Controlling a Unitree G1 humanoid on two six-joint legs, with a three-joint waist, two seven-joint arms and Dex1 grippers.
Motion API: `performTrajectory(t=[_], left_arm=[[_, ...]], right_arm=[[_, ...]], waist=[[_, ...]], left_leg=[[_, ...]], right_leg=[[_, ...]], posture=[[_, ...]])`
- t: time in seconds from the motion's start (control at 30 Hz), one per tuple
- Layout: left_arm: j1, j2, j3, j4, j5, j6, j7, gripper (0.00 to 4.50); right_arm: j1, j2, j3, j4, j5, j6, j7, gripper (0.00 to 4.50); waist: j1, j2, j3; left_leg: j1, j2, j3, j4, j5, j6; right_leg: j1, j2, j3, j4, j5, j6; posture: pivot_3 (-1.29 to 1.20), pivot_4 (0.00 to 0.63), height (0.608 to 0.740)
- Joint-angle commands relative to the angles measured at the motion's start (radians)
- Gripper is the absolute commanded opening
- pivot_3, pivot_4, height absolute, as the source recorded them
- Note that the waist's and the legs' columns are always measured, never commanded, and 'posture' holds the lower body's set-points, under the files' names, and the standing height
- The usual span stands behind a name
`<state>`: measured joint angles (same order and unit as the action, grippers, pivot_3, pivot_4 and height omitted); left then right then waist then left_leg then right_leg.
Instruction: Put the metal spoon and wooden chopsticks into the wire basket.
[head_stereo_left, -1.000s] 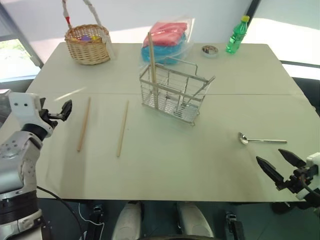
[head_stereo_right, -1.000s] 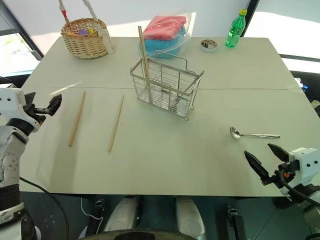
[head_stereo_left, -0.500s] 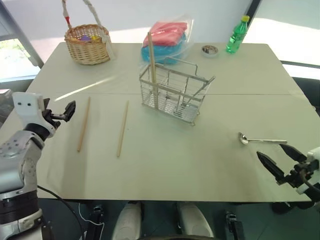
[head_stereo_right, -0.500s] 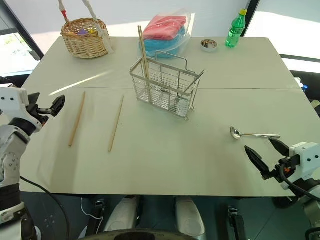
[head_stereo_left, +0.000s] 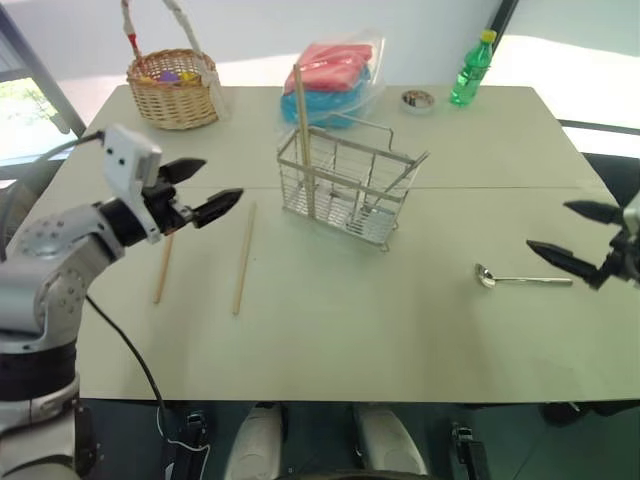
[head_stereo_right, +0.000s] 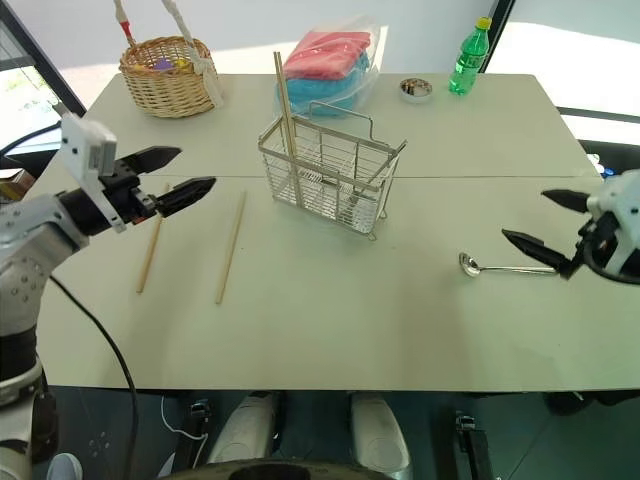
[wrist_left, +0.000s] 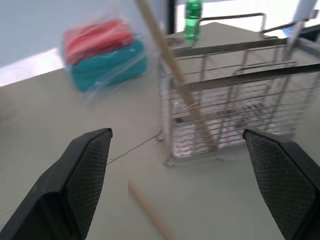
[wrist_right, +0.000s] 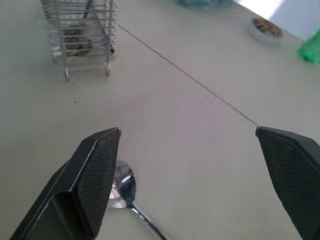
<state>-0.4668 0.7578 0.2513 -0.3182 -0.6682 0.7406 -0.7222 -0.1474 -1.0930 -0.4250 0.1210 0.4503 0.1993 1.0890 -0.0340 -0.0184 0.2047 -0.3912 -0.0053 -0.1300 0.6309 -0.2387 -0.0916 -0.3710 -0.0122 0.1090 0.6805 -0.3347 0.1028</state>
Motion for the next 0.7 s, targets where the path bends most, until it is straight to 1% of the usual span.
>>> performTrajectory(t=[0.03, 0.17, 0.3, 0.37, 0.5, 0.7], left_arm=[[-0.038, 0.025, -0.025, -0.022, -0.084, 0.038, -0.105, 4.41], [-0.067, 0.05, -0.064, -0.022, -0.109, 0.052, -0.186, 4.41], [-0.079, 0.061, -0.1, -0.021, -0.095, 0.037, -0.233, 4.41], [-0.08, 0.063, -0.117, -0.023, -0.086, 0.028, -0.252, 4.41], [-0.084, 0.061, -0.164, -0.017, -0.053, 0.001, -0.291, 4.41], [-0.108, 0.05, -0.212, -0.024, -0.035, -0.017, -0.327, 4.41]], right_arm=[[-0.145, -0.041, 0.136, 0.175, -0.078, -0.091, 0.156, 4.5], [-0.357, -0.048, 0.312, 0.396, -0.209, -0.207, 0.308, 4.5], [-0.499, -0.026, 0.432, 0.591, -0.33, -0.362, 0.385, 4.5], [-0.543, -0.014, 0.474, 0.668, -0.378, -0.437, 0.405, 4.5], [-0.615, 0.017, 0.541, 0.786, -0.454, -0.522, 0.44, 4.5], [-0.709, 0.096, 0.596, 0.936, -0.545, -0.597, 0.4, 4.5]], waist=[[-0.007, 0.0, 0.0], [-0.018, 0.004, 0.003], [-0.026, 0.007, 0.005], [-0.029, 0.007, 0.005], [-0.035, 0.007, 0.005], [-0.038, 0.008, 0.006]], left_leg=[[0.0, 0.0, 0.0, -0.001, 0.0, 0.0], [-0.002, 0.0, 0.0, -0.002, -0.001, 0.001], [-0.002, 0.0, 0.0, -0.002, -0.001, 0.001], [-0.002, 0.0, 0.0, -0.001, -0.001, 0.001], [-0.002, 0.0, 0.0, -0.001, -0.001, 0.001], [-0.001, 0.0, 0.0, 0.0, -0.001, 0.001]], right_leg=[[0.0, 0.0, 0.0, 0.0, 0.0, 0.0], [-0.003, 0.0, 0.0, 0.0, 0.0, 0.0], [-0.003, 0.0, 0.0, 0.0, 0.0, 0.0], [-0.003, 0.0, 0.0, 0.0, 0.0, 0.0], [-0.003, -0.001, 0.0, 0.0, 0.0, 0.0], [-0.003, 0.0, 0.0, 0.001, 0.0, 0.0]], posture=[[0.0, 0.15, 0.74], [0.0, 0.15, 0.74], [0.0, 0.15, 0.74], [0.0, 0.15, 0.74], [0.0, 0.15, 0.74], [0.0, 0.15, 0.74]])
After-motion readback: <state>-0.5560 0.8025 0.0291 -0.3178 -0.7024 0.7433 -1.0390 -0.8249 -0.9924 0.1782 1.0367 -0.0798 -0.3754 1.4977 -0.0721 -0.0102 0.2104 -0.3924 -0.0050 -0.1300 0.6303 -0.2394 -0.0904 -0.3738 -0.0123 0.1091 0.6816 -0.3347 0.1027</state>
